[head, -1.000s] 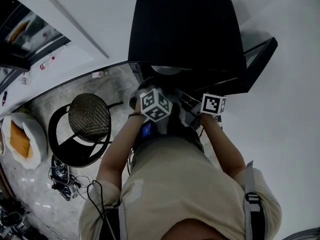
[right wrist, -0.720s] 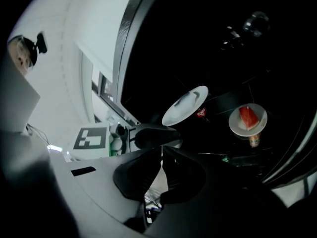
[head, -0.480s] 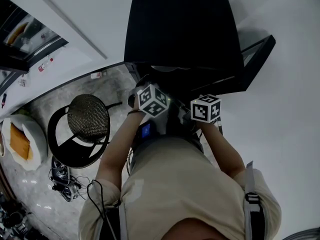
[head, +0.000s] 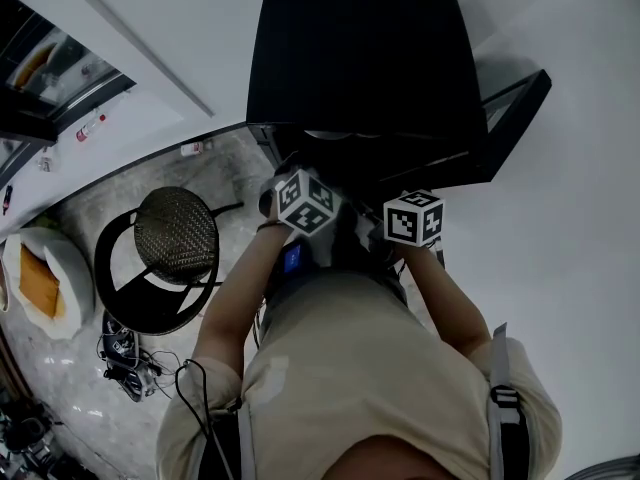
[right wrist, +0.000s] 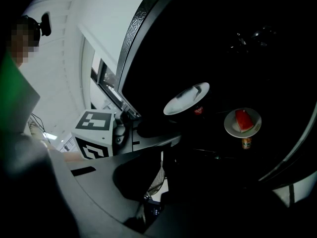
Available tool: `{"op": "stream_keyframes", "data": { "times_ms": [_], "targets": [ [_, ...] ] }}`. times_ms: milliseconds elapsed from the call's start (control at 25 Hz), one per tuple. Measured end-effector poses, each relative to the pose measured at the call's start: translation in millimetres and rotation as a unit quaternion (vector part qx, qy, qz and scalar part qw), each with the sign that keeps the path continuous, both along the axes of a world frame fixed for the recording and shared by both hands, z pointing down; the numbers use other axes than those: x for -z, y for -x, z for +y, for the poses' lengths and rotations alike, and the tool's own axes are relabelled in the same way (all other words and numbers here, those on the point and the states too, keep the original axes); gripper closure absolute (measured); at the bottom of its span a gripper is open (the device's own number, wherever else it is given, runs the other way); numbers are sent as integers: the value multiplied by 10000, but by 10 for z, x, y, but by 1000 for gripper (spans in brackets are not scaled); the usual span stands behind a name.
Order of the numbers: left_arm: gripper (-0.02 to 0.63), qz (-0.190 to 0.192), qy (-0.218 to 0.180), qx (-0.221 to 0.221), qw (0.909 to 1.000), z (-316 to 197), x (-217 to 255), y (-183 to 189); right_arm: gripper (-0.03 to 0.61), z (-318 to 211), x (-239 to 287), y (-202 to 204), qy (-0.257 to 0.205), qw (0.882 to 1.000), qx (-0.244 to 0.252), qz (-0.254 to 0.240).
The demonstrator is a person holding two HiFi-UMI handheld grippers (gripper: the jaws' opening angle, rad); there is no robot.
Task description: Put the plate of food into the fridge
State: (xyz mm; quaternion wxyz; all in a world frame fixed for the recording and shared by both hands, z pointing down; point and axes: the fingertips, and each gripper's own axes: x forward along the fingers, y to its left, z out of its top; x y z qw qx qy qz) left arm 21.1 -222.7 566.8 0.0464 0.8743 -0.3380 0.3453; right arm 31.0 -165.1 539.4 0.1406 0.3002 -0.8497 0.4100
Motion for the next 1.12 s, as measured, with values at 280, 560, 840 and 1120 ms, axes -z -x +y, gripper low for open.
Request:
{"op": "stream_keyframes", "data": {
  "times_ms": [280, 560, 840, 1120],
  "targets": [
    [558, 91, -187, -95, 9997, -76, 97, -89, 551, 44, -14, 3, 27, 10000, -11, 81],
    [558, -17, -205, -65, 9998, -125, 66, -33, 551, 61, -43, -65, 88, 9997, -179, 122],
    [558, -41, -161, 71, 9998, -224, 72, 11, 551, 70, -16, -53, 57, 9998, -153, 74],
    [558, 83, -111, 402, 9991, -254, 64, 88, 551, 111, -23, -109, 72, 9997, -193, 104]
  ]
}}
